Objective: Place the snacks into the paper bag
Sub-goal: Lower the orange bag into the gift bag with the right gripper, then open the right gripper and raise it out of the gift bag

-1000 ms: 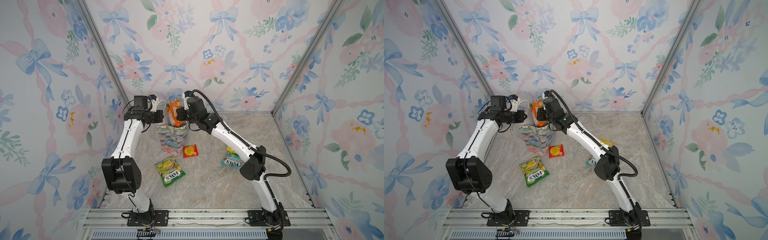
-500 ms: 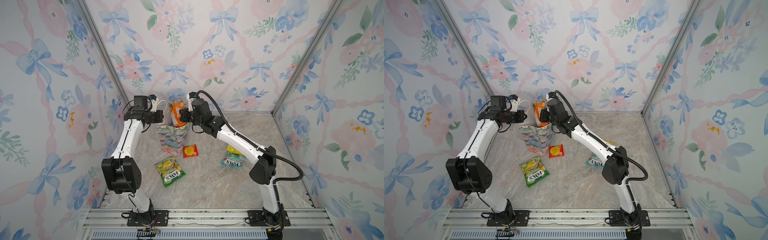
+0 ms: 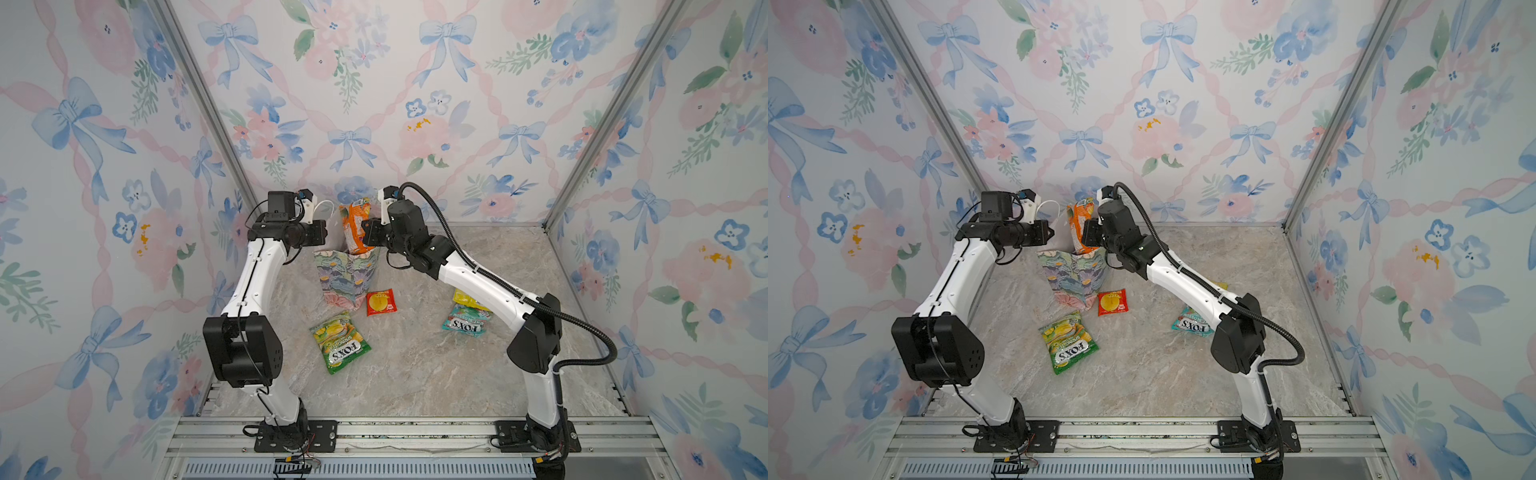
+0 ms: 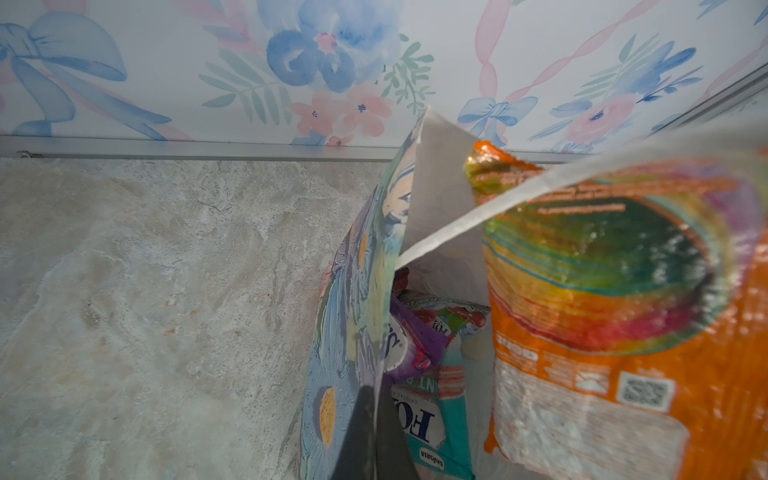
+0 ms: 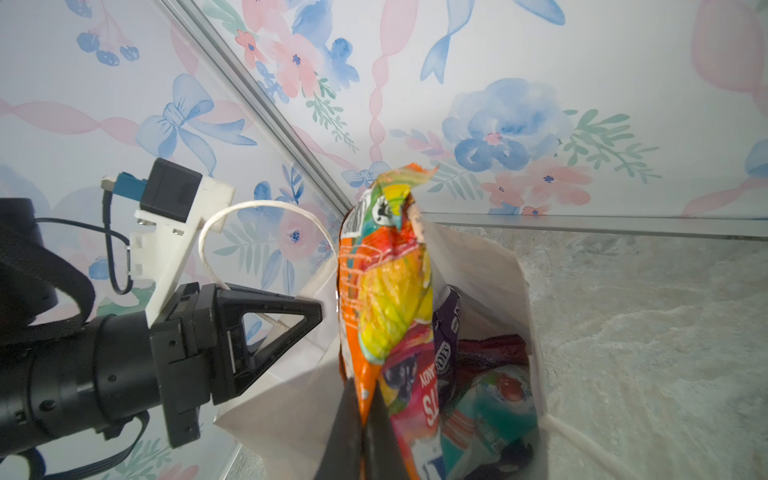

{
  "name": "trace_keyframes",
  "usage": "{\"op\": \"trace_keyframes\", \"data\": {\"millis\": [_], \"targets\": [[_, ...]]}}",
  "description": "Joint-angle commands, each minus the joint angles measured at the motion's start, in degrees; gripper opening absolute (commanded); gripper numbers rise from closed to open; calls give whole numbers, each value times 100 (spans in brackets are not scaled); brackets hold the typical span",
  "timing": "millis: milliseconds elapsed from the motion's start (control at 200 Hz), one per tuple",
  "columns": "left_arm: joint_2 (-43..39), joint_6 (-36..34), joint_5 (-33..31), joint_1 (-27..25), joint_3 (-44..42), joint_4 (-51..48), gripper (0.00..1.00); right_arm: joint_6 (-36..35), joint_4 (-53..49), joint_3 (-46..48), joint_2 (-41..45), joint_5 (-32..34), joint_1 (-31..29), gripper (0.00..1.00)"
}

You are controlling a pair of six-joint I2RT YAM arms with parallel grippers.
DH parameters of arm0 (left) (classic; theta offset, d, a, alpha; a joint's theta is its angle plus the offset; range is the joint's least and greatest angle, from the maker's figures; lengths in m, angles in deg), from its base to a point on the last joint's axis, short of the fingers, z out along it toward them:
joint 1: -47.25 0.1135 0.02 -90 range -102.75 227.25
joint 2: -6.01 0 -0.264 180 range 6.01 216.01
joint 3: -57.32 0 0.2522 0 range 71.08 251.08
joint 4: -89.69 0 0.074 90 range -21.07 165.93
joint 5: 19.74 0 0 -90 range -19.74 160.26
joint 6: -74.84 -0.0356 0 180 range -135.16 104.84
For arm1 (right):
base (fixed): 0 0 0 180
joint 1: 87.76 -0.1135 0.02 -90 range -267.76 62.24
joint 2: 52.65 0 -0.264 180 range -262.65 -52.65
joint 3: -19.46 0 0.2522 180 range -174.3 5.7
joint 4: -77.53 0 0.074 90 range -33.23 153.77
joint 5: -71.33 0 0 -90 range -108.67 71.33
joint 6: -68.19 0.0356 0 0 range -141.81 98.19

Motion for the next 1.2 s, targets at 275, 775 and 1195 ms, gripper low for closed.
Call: {"op": "trace_keyframes", "data": {"millis": [275, 775, 1195], "targets": [[-81, -69, 7, 59, -81, -58, 0, 510, 449, -9, -80, -267, -161, 0], [-82, -70, 24, 81, -87, -58, 0, 647, 385, -183, -301, -340, -147, 9], [-81, -70, 33, 99, -87, -58, 0, 288, 397, -154, 11, -309, -44, 77]]}}
